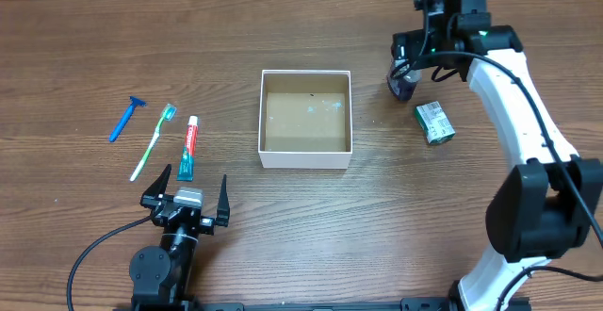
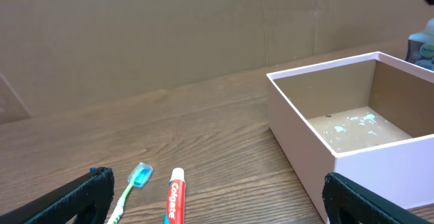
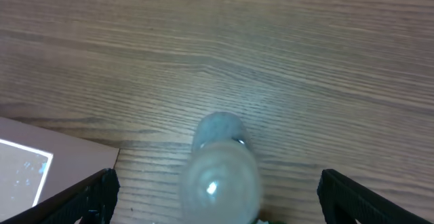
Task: Pack container
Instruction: 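Lower the right gripper and grasp the blue foam soap bottle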
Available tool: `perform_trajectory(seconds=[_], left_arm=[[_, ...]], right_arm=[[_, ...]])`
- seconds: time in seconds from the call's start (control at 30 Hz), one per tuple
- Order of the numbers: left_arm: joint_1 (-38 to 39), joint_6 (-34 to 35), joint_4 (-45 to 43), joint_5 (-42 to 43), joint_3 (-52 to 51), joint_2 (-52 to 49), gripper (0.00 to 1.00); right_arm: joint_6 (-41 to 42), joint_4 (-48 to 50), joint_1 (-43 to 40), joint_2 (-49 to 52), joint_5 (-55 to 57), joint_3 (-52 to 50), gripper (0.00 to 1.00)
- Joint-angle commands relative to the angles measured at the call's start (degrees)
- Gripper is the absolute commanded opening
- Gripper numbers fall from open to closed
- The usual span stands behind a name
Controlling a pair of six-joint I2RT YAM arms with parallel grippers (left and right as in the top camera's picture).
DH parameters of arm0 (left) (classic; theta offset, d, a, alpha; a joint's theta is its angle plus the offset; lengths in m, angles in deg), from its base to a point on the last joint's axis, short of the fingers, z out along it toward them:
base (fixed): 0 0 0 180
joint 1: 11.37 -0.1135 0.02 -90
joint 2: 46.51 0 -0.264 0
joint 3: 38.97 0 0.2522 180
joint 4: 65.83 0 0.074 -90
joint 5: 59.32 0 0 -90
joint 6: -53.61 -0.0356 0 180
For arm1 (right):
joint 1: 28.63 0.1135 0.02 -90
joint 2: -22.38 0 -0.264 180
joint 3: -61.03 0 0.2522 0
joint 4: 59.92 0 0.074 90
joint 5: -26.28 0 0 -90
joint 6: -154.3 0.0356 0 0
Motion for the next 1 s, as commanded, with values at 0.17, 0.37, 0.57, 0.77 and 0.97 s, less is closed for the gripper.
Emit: perform_trajectory(seconds=[0.17, 0.37, 0.57, 0.77, 0.97], left_arm=[[-0.57, 1.05, 0.15, -0.37, -0.2, 0.42, 1.0], [-0.57, 1.03, 0.15, -0.37, -0.2, 0.42, 1.0], [-0.57, 1.03, 0.15, -0.37, -0.2, 0.42, 1.0], [-0.57, 1.05, 0.15, -0.37, -0.2, 0.42, 1.0], [-0.57, 1.03, 0.15, -0.37, -0.2, 0.42, 1.0]], right_arm=[[4.13, 3.65, 0.57, 5.09, 2.82, 1.14, 0.83], [4.37, 5.29, 0.57, 5.09, 4.0, 1.14, 0.7], [4.37, 5.9, 0.57, 5.09, 4.0, 1.14, 0.23], [4.37, 5.46, 0.57, 4.96, 4.0, 1.25, 0.17], [4.37, 4.07, 0.57, 0.39, 4.04, 1.68, 0.16]])
